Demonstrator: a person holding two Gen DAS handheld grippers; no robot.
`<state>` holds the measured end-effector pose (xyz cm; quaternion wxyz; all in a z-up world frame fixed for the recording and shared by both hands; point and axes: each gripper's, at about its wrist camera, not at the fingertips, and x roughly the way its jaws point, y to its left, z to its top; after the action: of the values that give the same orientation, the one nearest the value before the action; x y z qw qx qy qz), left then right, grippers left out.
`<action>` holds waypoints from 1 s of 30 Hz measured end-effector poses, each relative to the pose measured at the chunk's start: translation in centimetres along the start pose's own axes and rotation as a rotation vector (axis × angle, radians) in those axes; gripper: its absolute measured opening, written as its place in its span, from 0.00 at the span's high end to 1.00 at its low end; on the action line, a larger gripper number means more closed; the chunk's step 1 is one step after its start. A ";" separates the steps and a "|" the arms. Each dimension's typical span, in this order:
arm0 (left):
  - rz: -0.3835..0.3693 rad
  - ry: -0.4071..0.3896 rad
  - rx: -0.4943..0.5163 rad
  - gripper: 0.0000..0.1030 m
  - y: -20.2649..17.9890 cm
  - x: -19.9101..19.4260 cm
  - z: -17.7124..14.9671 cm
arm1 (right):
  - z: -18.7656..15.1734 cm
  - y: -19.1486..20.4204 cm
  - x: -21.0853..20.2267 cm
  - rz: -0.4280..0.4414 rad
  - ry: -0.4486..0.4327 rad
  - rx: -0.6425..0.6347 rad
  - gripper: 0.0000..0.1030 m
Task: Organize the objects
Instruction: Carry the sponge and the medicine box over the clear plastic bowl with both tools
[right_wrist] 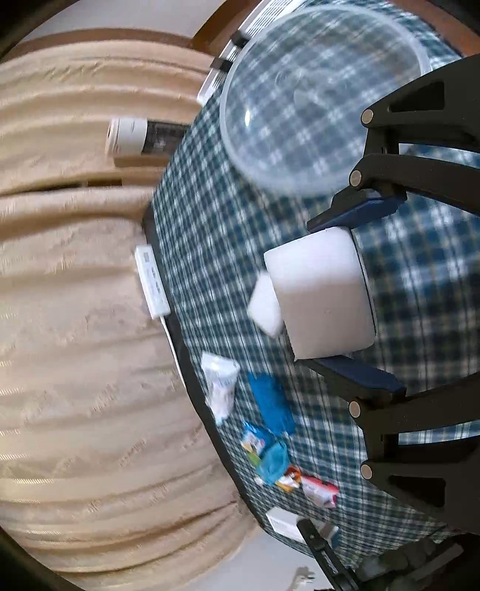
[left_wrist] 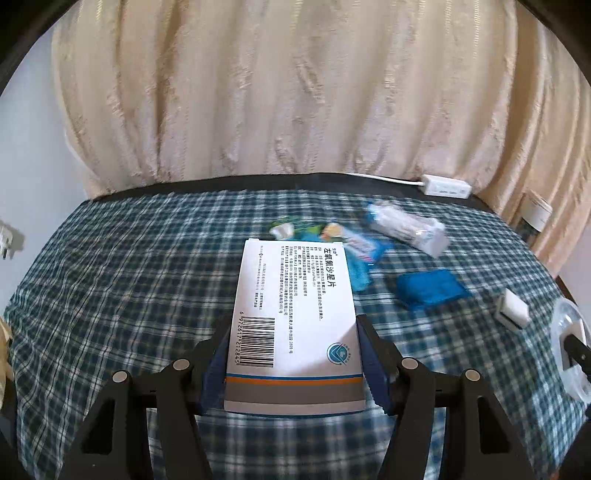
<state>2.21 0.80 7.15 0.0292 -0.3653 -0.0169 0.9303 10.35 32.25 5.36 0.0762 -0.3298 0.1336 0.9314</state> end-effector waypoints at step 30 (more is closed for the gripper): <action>-0.228 0.026 0.329 0.36 -19.9 -2.3 -0.2 | -0.7 -18.1 -4.1 -0.197 -0.077 0.232 0.36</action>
<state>4.87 20.50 9.58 0.1937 -0.3633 0.0943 0.9064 18.11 49.06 3.88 0.2099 -0.2943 0.2042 0.9098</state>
